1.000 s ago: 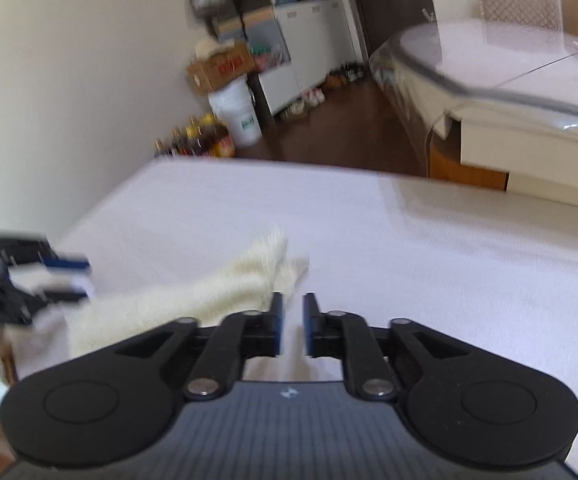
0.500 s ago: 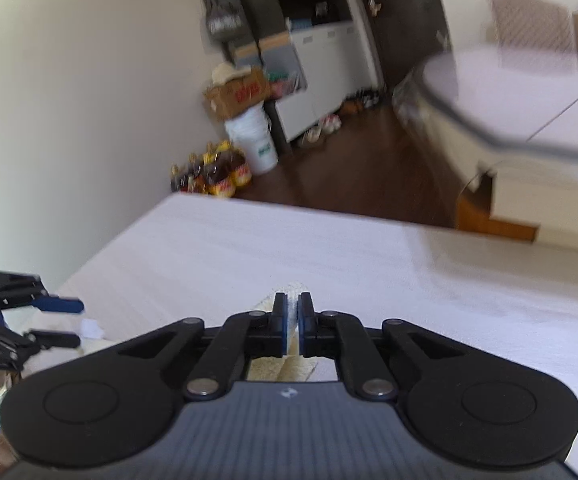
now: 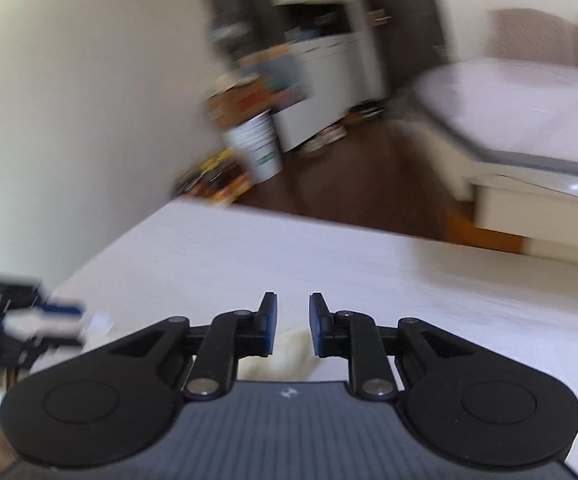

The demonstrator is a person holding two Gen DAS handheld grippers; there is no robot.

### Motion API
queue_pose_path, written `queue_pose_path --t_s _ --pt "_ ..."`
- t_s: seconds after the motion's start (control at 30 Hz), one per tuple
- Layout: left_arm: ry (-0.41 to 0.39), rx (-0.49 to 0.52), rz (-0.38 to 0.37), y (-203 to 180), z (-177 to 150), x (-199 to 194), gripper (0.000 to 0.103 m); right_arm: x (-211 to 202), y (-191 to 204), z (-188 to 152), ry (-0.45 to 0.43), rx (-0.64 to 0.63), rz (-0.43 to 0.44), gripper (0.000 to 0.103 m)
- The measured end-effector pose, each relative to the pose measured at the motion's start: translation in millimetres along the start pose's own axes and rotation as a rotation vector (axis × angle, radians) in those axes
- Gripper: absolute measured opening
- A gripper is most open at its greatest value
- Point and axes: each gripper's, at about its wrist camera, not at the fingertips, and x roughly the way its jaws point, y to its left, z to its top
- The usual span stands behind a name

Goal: Fold towel
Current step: 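Fold the held towel corner over with the right gripper and release it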

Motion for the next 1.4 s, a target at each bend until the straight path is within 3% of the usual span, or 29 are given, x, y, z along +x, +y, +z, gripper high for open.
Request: queue_pose_path --t_s 0.17,0.4,0.63,0.73,0.83,0.9,1.03,1.17,1.23,1.4 --pt "0.001 0.014 0.027 -4 -1 3 0.048 34 25 1 0.154 -0.257 -0.06 0.017" --pt "0.003 0.055 0.013 -1 17 27 0.047 15 32 -8 0.214 -0.269 -0.132 0.017" --pt "0.021 0.049 -0.074 -3 47 62 0.044 -36 20 -45 0.152 -0.115 -0.242 0.017" --pt "0.029 0.028 -0.059 -9 52 65 0.043 -48 16 -50 0.121 -0.081 -0.239 0.018" --pt "0.044 -0.034 -0.026 -12 51 55 0.047 -67 18 -53 0.039 -0.039 -0.245 0.029" --pt "0.053 -0.083 0.001 -17 48 45 0.056 -81 18 -56 0.007 -0.017 -0.247 0.041" --pt "0.045 -0.176 0.005 -29 38 26 0.064 -99 31 -69 -0.023 0.027 -0.233 0.041" --pt "0.014 -0.172 0.009 -51 40 15 0.066 -97 48 -79 -0.033 0.026 -0.216 0.041" --pt "0.02 -0.16 0.007 -63 40 11 0.072 -96 64 -87 -0.031 0.018 -0.208 0.041" --pt "0.053 -0.166 0.025 -84 32 4 0.078 -108 90 -107 -0.023 0.007 -0.263 0.047"
